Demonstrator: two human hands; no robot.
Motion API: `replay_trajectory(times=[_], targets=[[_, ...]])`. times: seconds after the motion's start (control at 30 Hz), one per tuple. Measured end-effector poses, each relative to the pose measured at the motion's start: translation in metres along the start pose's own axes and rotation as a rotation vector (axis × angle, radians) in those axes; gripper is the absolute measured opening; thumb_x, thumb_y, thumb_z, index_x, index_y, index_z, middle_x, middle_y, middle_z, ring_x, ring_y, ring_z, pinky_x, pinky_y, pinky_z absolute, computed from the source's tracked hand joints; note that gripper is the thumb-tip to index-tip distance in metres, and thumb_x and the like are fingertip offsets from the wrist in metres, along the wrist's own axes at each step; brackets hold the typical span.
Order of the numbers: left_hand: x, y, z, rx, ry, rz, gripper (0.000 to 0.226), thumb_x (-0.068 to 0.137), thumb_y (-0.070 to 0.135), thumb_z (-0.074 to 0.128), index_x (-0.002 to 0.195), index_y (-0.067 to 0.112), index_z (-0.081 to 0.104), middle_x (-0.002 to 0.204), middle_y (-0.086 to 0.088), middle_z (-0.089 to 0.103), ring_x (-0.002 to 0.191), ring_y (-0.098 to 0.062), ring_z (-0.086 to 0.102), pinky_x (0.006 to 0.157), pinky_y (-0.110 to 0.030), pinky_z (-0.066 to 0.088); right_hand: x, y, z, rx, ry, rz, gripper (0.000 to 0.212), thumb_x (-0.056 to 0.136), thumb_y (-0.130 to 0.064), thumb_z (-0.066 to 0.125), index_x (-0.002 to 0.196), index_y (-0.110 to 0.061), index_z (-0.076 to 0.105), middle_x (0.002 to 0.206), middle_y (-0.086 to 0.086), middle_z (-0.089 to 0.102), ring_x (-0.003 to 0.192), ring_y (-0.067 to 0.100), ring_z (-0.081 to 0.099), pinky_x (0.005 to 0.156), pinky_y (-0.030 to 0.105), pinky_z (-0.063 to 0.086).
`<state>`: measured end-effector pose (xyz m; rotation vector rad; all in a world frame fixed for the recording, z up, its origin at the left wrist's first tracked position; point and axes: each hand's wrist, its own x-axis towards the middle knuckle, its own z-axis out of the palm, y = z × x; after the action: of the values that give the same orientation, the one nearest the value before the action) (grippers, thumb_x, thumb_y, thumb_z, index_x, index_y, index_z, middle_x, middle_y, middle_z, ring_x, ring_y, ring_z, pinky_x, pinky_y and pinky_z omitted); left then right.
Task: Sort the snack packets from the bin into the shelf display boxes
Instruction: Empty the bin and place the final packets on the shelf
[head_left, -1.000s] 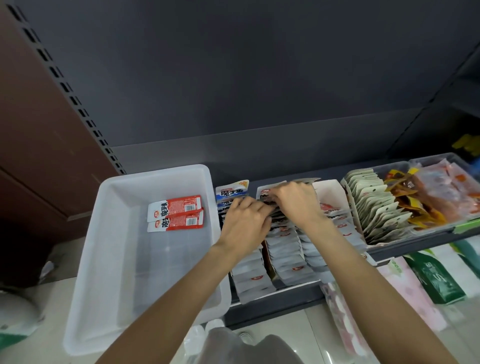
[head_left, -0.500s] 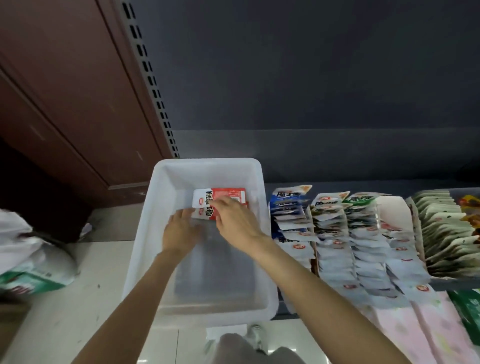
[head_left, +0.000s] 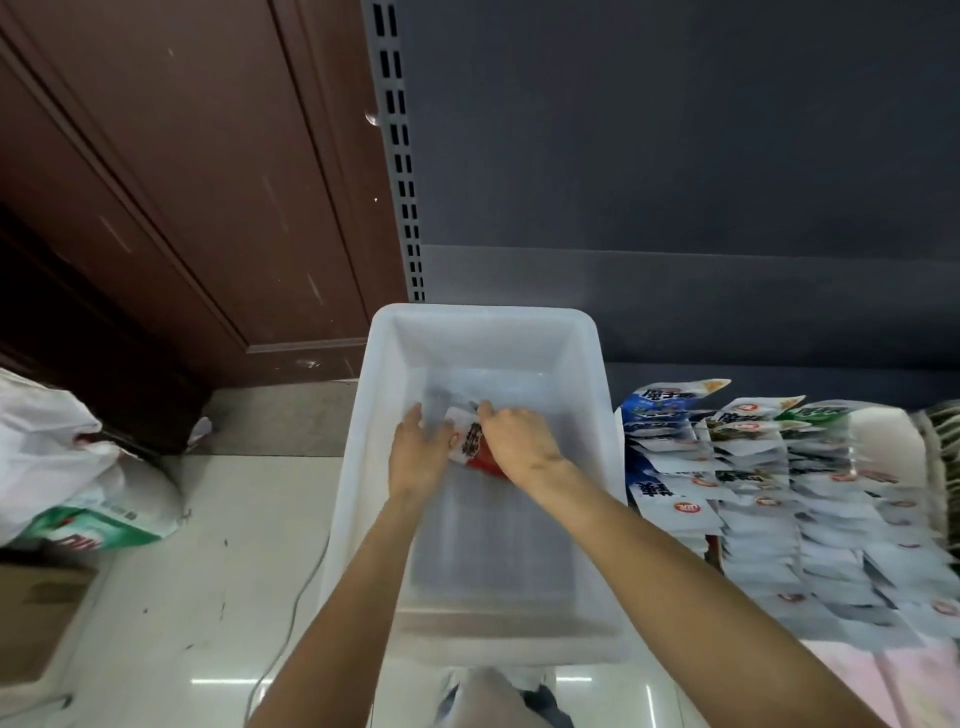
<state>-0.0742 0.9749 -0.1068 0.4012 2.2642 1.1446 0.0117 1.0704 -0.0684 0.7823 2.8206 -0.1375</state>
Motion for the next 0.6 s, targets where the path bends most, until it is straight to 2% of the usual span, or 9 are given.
replay_trajectory(times=[0.07, 0.1, 0.17, 0.2, 0.23, 0.33, 0.43, 0.5, 0.6], targets=[[-0.018, 0.015, -0.010, -0.372, 0.022, -0.057, 0.053, 0.093, 0.024, 0.058, 0.141, 0.015, 0.038, 0.140, 0.000, 0.044, 0.125, -0.019, 0.046, 0.081, -0.021, 0.048, -0.010, 0.001, -0.010, 0.401, 0.144, 0.145, 0.022, 0.093, -0.005, 0.045, 0.115, -0.004, 0.048, 0.105, 0.016, 0.066, 0.096, 0.034, 0.062, 0.071, 0.034, 0.042], [-0.028, 0.022, -0.016, -0.495, -0.007, -0.051, 0.050, 0.091, 0.022, 0.060, 0.138, 0.015, 0.042, 0.135, 0.001, 0.048, 0.121, -0.017, 0.050, 0.076, -0.017, 0.047, -0.018, 0.001, -0.016, 0.742, 0.182, 0.227, 0.017, 0.094, -0.008, 0.049, 0.111, -0.006, 0.052, 0.104, 0.014, 0.066, 0.095, 0.033, 0.063, 0.071, 0.033, 0.045], [-0.045, 0.029, -0.028, -0.651, -0.145, -0.025, 0.044, 0.085, 0.024, 0.065, 0.127, 0.014, 0.055, 0.121, -0.001, 0.061, 0.107, -0.019, 0.060, 0.082, -0.024, 0.049, -0.040, -0.002, -0.031, 1.510, 0.189, 0.338, 0.018, 0.093, -0.008, 0.056, 0.110, -0.013, 0.054, 0.106, 0.011, 0.068, 0.096, 0.028, 0.066, 0.078, 0.039, 0.054], [-0.053, 0.031, -0.034, -0.681, -0.224, -0.002, 0.041, 0.081, 0.026, 0.066, 0.120, 0.013, 0.060, 0.112, -0.004, 0.067, 0.100, -0.019, 0.064, 0.082, -0.029, 0.051, -0.051, -0.002, -0.035, 1.769, 0.170, 0.363, 0.023, 0.092, -0.007, 0.058, 0.113, -0.016, 0.053, 0.106, 0.010, 0.068, 0.096, 0.026, 0.067, 0.078, 0.039, 0.055], [-0.060, 0.032, -0.040, -0.684, -0.281, 0.032, 0.039, 0.078, 0.028, 0.066, 0.113, 0.012, 0.064, 0.104, -0.005, 0.069, 0.093, -0.018, 0.066, 0.079, -0.030, 0.052, -0.060, -0.001, -0.038, 1.912, 0.149, 0.361, 0.028, 0.091, -0.007, 0.060, 0.115, -0.018, 0.051, 0.105, 0.009, 0.069, 0.094, 0.024, 0.068, 0.077, 0.038, 0.055], [-0.074, 0.036, -0.051, -0.634, -0.304, 0.126, 0.026, 0.075, 0.021, 0.067, 0.099, 0.010, 0.068, 0.089, -0.008, 0.070, 0.080, -0.014, 0.064, 0.071, -0.028, 0.053, -0.078, -0.001, -0.046, 2.041, 0.106, 0.332, 0.033, 0.089, -0.005, 0.060, 0.117, -0.019, 0.051, 0.098, 0.006, 0.072, 0.089, 0.021, 0.069, 0.078, 0.035, 0.056], [-0.081, 0.040, -0.058, -0.532, -0.276, 0.207, 0.013, 0.079, 0.011, 0.069, 0.091, 0.011, 0.070, 0.079, 0.000, 0.071, 0.074, -0.010, 0.064, 0.065, -0.021, 0.052, -0.088, -0.001, -0.053, 2.065, 0.239, 0.368, 0.032, 0.088, -0.001, 0.060, 0.115, -0.017, 0.054, 0.097, 0.005, 0.070, 0.084, 0.017, 0.067, 0.069, 0.026, 0.055], [-0.087, 0.043, -0.062, -0.449, -0.281, 0.268, 0.010, 0.077, 0.016, 0.069, 0.088, 0.015, 0.071, 0.083, 0.003, 0.072, 0.075, -0.009, 0.064, 0.066, -0.021, 0.051, -0.099, 0.005, -0.062, 1.960, 0.394, 0.368, 0.036, 0.085, -0.002, 0.064, 0.116, -0.017, 0.054, 0.103, 0.003, 0.068, 0.086, 0.013, 0.067, 0.069, 0.027, 0.054], [-0.103, 0.058, -0.065, -0.331, -0.316, 0.425, 0.010, 0.075, 0.026, 0.069, 0.084, 0.025, 0.071, 0.087, 0.009, 0.073, 0.079, -0.009, 0.065, 0.069, -0.024, 0.052, -0.136, 0.029, -0.085, 1.601, 0.552, 0.248, 0.040, 0.081, -0.005, 0.070, 0.112, -0.027, 0.054, 0.098, -0.004, 0.068, 0.087, 0.007, 0.067, 0.068, 0.027, 0.055]])
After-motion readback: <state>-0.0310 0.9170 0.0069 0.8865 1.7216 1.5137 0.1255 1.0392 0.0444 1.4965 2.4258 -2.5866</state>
